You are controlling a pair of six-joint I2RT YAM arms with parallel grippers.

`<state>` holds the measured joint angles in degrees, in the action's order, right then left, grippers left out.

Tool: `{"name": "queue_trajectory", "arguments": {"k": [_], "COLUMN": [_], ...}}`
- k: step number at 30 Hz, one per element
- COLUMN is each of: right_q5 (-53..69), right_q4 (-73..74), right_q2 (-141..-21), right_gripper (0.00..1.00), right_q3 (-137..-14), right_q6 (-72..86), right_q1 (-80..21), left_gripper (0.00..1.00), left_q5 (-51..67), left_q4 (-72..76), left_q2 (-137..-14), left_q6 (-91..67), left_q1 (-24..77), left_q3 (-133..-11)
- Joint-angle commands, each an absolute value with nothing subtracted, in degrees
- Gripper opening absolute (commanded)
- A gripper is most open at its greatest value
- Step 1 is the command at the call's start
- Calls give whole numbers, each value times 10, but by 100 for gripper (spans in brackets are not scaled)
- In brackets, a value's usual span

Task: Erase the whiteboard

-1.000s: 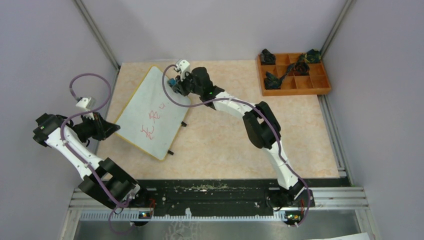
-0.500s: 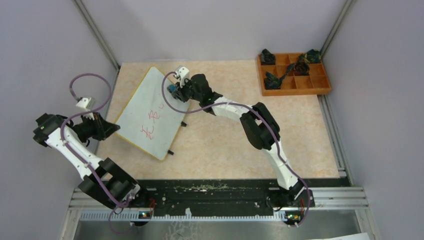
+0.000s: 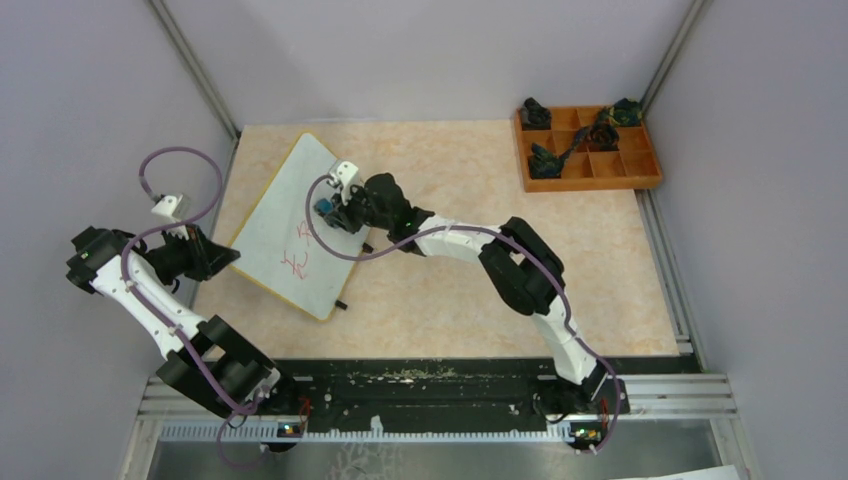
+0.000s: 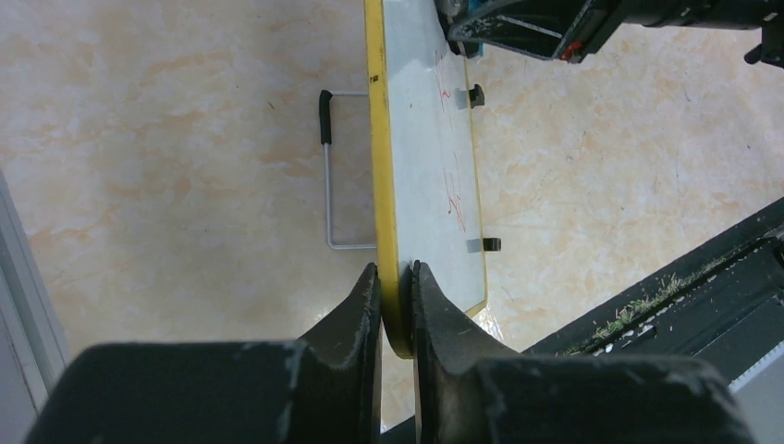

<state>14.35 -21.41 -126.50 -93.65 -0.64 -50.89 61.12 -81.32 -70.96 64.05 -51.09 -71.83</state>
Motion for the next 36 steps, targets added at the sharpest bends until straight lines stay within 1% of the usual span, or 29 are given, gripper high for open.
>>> {"name": "queue_trajectory", "arguments": {"k": [1, 6, 11, 15, 21, 27, 31, 36], "right_q5": [174, 177, 146, 114, 96, 96, 110, 129], "right_q4": [-250, -260, -240, -217, -191, -150, -123, -134], "right_q2": [-1210, -1205, -1226, -1240, -1250, -1285, -1311, -1301], "right_gripper": [0, 0, 0, 0, 0, 0, 0, 0], "right_q3": [-927, -924, -945, -963, -990, -1056, -1102, -1088], "right_q6": [10, 17, 11, -3, -4, -23, -26, -15], "right_q1": [-548, -576, -583, -568, -517, -482, -478, -494], "left_gripper": [0, 0, 0, 0, 0, 0, 0, 0], "left_q5": [587, 584, 583, 581, 584, 585, 585, 583], "left_q4": [-810, -810, -809, -810, -809, -810, -810, -810], "left_q2": [-709, -708, -708, -707, -709, -712, -709, -705], "left_q6": [676, 676, 676, 678, 679, 681, 680, 677], "left_q1": [-500, -498, -498, -498, -497, -496, -496, -494], "left_q3": [-709, -709, -707, -706, -706, -704, -703, -702]}}
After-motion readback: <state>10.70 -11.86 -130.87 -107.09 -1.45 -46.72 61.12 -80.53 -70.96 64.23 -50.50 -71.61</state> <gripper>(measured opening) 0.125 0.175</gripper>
